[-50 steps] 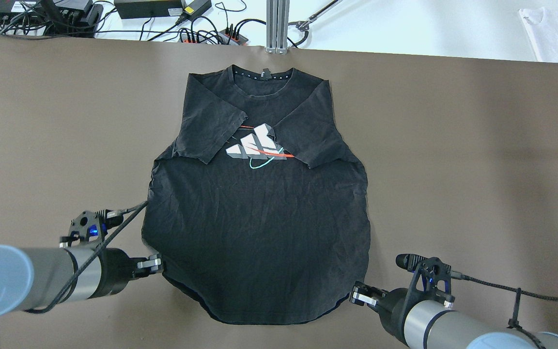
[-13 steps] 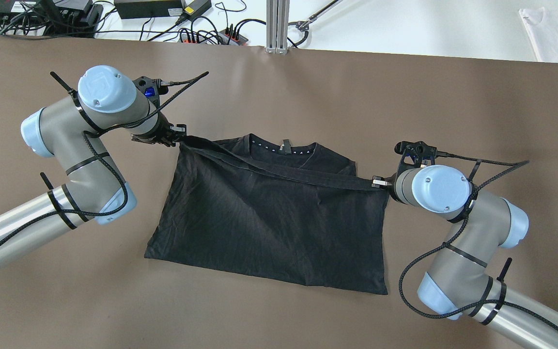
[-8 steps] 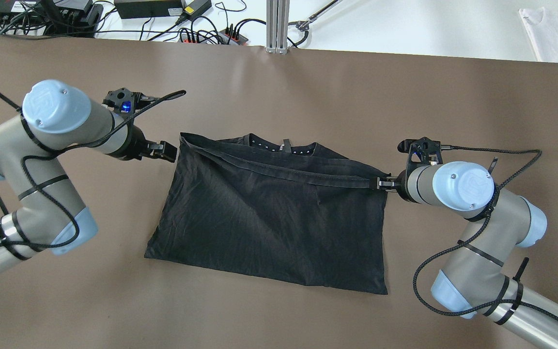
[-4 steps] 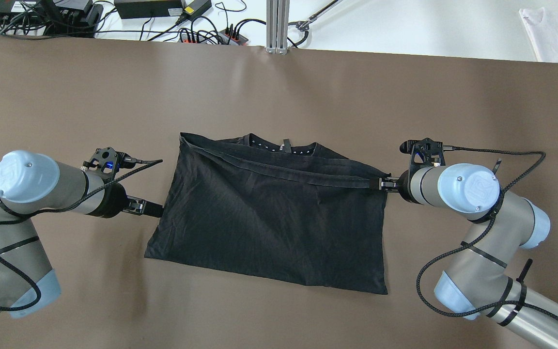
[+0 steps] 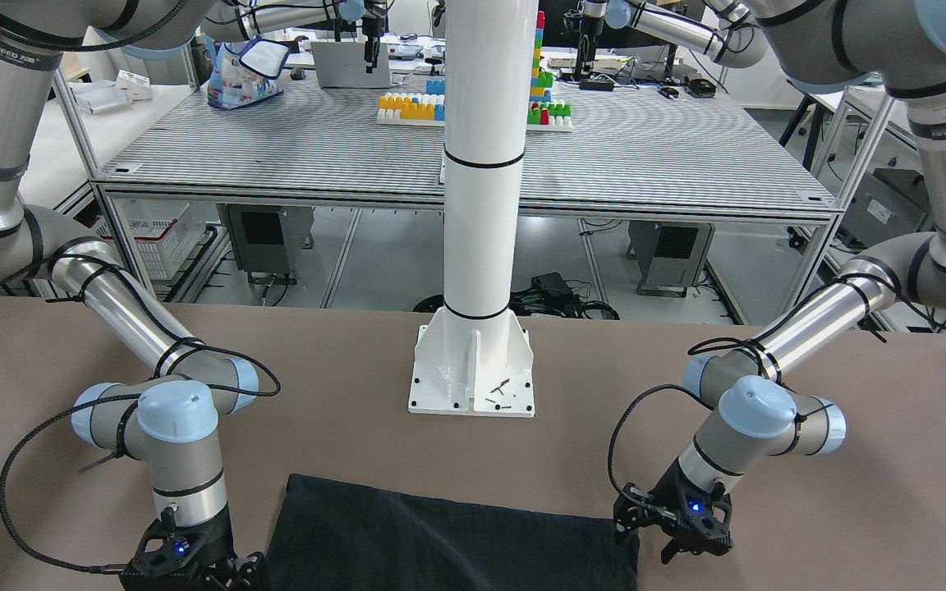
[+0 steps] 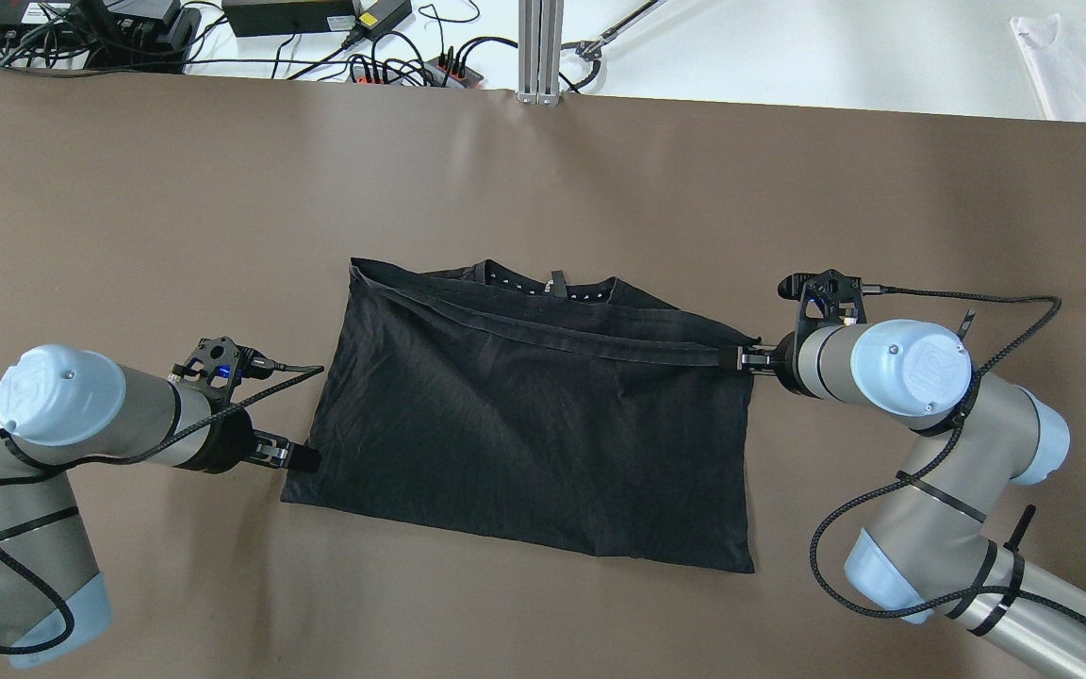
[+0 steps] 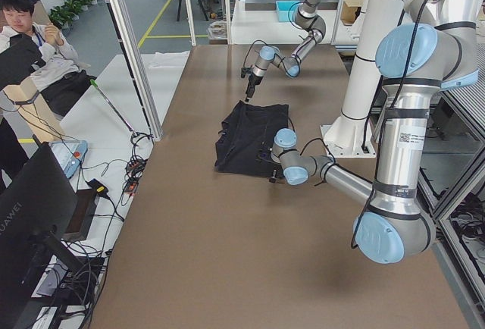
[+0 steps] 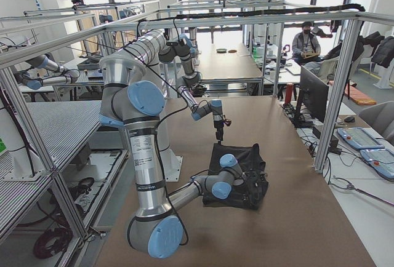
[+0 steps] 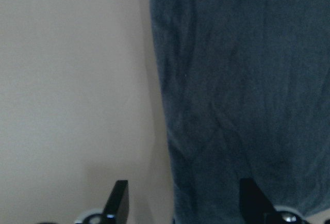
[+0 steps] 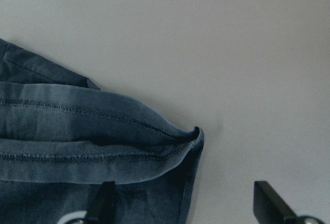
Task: Fold clothes
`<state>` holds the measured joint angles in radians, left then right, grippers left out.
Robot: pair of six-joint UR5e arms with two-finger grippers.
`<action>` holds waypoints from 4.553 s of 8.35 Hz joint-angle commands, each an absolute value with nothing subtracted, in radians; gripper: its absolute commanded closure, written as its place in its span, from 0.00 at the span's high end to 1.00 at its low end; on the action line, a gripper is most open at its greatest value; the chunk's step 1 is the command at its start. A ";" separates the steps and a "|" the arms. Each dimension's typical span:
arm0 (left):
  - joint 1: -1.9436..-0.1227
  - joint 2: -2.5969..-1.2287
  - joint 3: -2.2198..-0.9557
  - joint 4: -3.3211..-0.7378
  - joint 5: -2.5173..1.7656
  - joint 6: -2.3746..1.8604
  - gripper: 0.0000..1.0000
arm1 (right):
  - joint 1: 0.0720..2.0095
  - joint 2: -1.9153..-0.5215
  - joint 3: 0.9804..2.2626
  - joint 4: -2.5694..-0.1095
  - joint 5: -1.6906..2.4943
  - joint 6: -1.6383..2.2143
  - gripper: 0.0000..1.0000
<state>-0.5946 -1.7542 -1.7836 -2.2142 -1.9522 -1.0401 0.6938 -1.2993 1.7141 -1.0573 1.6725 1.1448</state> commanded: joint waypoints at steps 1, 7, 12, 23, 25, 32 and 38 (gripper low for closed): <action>-0.558 -1.753 -1.784 -2.215 -1.951 -1.051 0.79 | 0.693 -1.299 1.713 -1.057 1.671 1.144 0.94; -0.540 -1.750 -1.790 -2.215 -1.925 -1.074 0.00 | 0.690 -1.298 1.715 -1.057 1.669 1.146 0.94; -0.577 -1.721 -1.819 -2.209 -1.930 -1.072 0.00 | 0.684 -1.299 1.713 -1.055 1.669 1.149 0.94; -0.910 -2.561 -0.796 -2.203 -1.956 -0.881 0.00 | 0.683 -1.298 1.710 -1.057 1.667 1.150 0.94; -0.901 -2.646 -0.640 -2.207 -1.876 -0.867 0.00 | 0.681 -1.298 1.710 -1.057 1.667 1.150 0.94; -0.910 -2.714 -0.566 -2.224 -1.841 -0.795 0.99 | 0.667 -1.293 1.710 -1.055 1.667 1.169 0.94; -0.951 -2.530 -0.836 -2.232 -1.885 -0.801 1.00 | 0.562 -1.171 1.840 -1.381 1.645 1.050 0.94</action>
